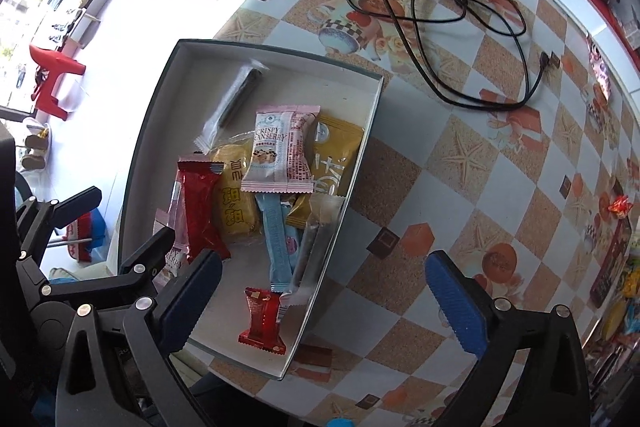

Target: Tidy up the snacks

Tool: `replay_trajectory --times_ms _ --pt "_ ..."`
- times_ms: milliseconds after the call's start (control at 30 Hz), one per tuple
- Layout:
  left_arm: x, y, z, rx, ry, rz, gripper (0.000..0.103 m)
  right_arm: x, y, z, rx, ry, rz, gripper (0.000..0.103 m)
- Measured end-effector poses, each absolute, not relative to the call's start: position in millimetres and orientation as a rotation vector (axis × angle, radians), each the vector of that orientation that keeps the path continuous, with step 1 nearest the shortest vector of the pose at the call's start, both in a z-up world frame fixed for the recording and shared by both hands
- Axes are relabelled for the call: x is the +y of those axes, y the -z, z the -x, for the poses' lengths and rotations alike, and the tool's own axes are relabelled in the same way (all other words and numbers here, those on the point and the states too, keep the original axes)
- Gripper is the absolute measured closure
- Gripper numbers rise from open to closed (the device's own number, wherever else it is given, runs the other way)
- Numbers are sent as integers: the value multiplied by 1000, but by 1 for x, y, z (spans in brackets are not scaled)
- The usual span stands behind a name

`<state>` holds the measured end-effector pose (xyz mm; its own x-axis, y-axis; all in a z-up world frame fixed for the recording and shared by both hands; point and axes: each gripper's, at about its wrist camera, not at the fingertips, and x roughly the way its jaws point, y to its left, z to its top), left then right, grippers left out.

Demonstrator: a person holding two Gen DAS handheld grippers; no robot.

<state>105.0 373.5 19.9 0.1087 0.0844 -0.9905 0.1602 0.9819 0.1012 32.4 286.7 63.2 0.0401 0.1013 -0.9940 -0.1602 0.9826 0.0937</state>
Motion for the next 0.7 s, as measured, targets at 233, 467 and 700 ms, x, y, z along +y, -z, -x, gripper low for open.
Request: replay_trajectory --times_ms 233,467,700 --pt "367 -23 -102 1456 74 -209 18 296 -74 -28 1461 -202 99 0" --pt "365 -29 -93 1448 87 -210 18 298 -75 -26 1456 -200 108 0" --pt "363 -30 -90 1443 96 -212 18 298 -75 -24 1459 -200 109 0"
